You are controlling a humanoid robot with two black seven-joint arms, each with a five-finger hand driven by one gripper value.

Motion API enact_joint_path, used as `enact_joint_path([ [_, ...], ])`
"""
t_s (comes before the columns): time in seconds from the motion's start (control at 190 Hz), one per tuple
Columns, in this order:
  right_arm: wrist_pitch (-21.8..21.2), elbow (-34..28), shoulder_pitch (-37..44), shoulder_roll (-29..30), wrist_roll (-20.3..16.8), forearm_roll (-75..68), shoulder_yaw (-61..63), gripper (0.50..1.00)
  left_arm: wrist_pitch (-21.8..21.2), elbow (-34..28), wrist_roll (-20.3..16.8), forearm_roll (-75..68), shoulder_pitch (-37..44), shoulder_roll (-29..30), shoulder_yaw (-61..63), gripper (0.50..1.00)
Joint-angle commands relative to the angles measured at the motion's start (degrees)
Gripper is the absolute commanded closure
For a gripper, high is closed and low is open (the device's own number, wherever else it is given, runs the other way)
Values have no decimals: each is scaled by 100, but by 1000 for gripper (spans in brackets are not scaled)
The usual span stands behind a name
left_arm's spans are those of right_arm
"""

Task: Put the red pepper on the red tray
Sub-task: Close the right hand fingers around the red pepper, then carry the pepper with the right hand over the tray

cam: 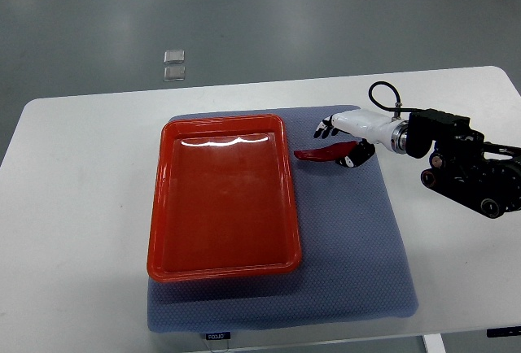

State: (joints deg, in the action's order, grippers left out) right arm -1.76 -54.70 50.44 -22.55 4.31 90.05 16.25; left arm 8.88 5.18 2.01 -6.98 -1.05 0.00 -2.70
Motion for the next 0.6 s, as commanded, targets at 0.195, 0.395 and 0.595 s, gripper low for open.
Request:
enact_joint_path([
  [0.195, 0, 92, -43, 49, 8, 241, -43, 852, 0, 0, 1, -5, 0, 0, -3, 500],
  [0.395, 8, 144, 1, 41, 35, 241, -34, 1000, 0, 0, 1, 3, 0, 0, 6, 500],
  [0.595, 255, 92, 159, 5, 70, 162, 45, 1000, 0, 0, 1, 3, 0, 0, -3, 500],
])
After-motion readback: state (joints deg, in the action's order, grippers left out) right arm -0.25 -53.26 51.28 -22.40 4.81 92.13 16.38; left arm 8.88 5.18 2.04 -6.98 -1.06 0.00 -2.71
